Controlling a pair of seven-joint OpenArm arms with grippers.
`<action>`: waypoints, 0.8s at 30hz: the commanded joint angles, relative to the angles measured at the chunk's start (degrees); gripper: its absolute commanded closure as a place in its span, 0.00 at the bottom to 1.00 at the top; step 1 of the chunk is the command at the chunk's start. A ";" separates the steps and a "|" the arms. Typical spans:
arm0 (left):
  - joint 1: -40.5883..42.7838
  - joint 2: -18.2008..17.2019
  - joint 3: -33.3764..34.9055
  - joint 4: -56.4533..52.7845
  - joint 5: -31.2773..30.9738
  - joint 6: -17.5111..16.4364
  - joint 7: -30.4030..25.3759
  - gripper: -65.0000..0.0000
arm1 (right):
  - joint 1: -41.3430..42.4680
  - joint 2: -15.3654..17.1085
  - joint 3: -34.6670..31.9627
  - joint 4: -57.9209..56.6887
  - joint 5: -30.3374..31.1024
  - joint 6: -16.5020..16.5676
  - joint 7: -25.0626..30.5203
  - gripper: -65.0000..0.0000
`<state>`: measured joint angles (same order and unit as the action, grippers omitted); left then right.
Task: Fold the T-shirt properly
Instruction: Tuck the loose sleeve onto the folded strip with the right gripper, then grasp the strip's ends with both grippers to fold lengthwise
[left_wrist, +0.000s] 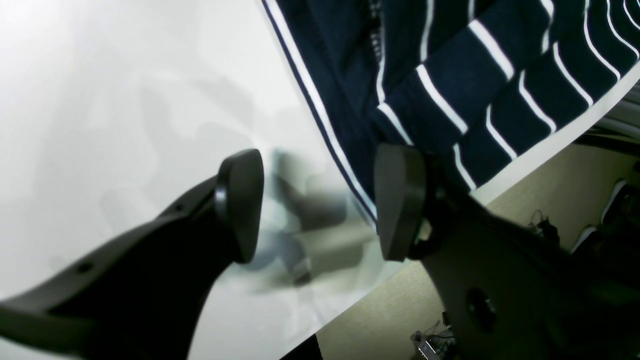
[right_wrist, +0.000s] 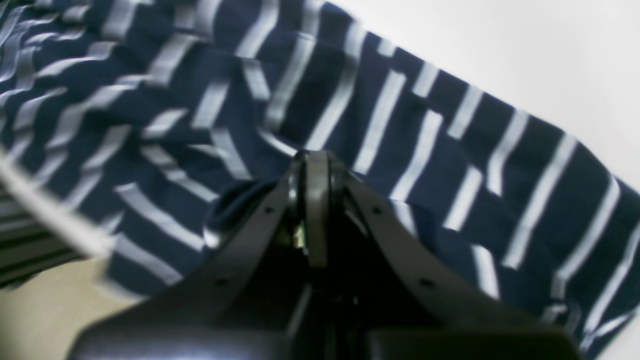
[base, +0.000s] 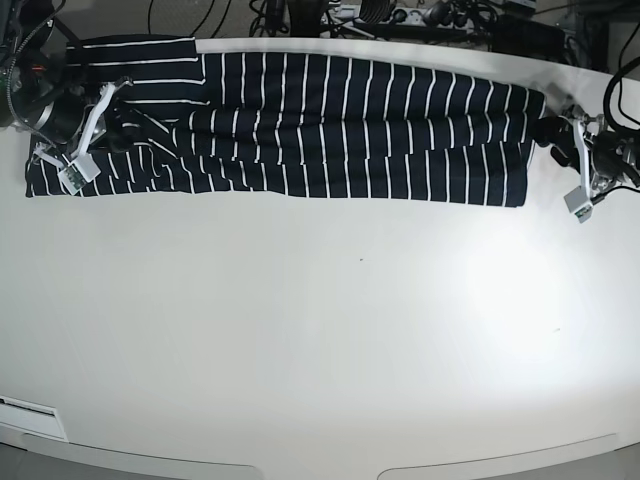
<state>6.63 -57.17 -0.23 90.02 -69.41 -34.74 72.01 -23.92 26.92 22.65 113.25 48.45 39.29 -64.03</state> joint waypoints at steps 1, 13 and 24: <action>-0.79 -1.55 -0.66 0.63 -0.76 0.04 -0.22 0.43 | 0.24 0.50 0.55 -0.59 -1.18 -0.07 2.05 1.00; -3.82 -1.03 -0.66 0.63 -1.18 0.07 -0.24 0.43 | 0.48 0.42 -0.22 -14.03 -2.49 -0.09 4.96 1.00; -9.66 -0.90 -0.66 0.63 0.66 1.57 -0.02 0.43 | 1.09 0.39 -0.22 -13.90 -15.85 -20.87 12.46 1.00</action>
<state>-2.07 -56.49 -0.19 90.02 -68.12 -33.39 72.38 -22.55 26.33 22.02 99.11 34.72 18.83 -49.71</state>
